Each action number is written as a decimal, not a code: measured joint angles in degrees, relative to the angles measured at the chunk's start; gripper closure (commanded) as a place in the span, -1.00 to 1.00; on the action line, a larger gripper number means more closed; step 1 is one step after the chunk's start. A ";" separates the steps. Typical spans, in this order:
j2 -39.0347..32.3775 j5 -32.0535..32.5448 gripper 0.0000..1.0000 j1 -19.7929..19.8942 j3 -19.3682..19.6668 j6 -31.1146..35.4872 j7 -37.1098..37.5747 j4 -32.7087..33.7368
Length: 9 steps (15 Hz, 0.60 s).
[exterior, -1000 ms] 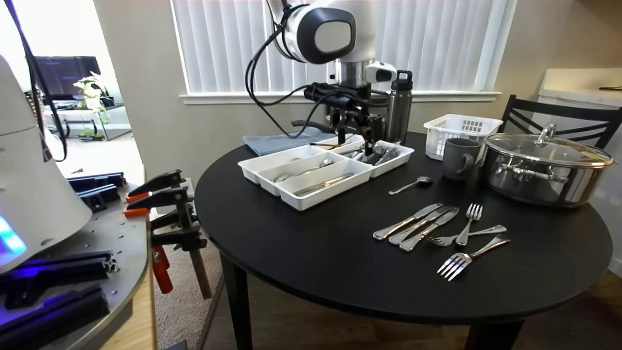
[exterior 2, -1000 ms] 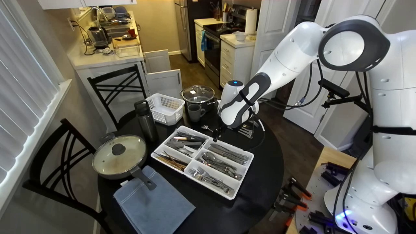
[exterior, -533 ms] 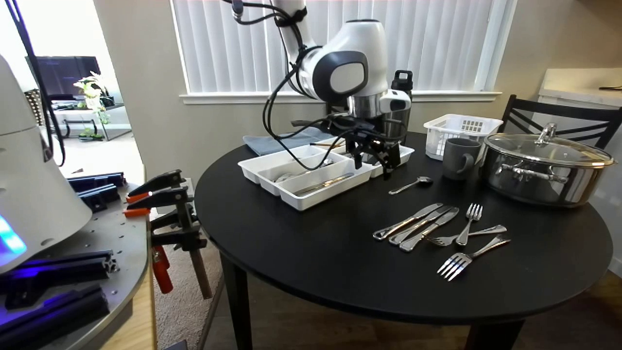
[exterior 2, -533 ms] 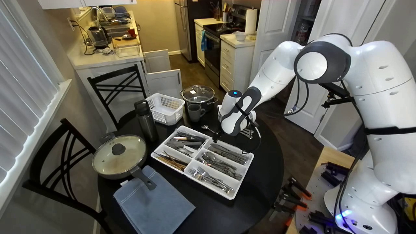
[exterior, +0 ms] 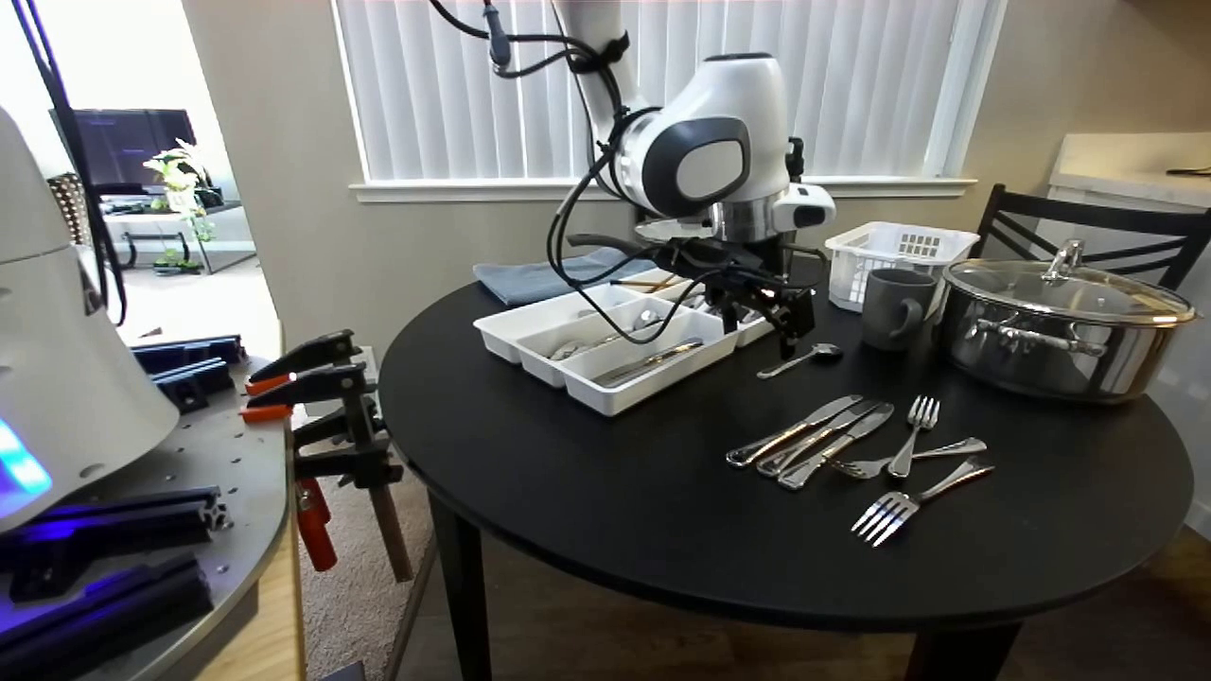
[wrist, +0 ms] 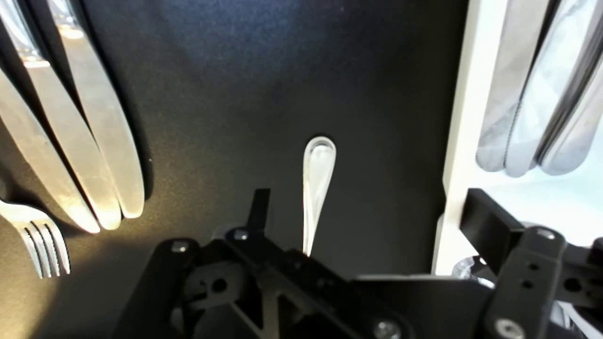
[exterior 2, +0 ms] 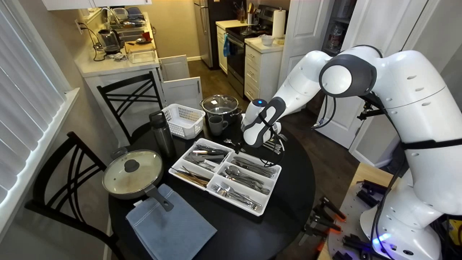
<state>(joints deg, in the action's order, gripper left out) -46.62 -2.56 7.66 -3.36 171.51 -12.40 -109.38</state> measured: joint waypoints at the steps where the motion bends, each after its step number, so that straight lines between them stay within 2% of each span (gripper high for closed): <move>1: -0.05 -0.04 -1.00 1.00 -1.08 -0.02 0.01 0.19; 6: 0.05 -0.13 -1.00 11.74 -13.67 -0.04 -1.52 0.47; 7: 0.12 -0.13 -1.00 13.45 -15.50 0.00 -1.90 0.48; 9: 0.48 -0.12 -1.00 14.39 -15.86 0.61 -2.01 0.50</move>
<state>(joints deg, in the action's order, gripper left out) -46.13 -2.68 22.05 -19.21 172.11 -14.41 -108.88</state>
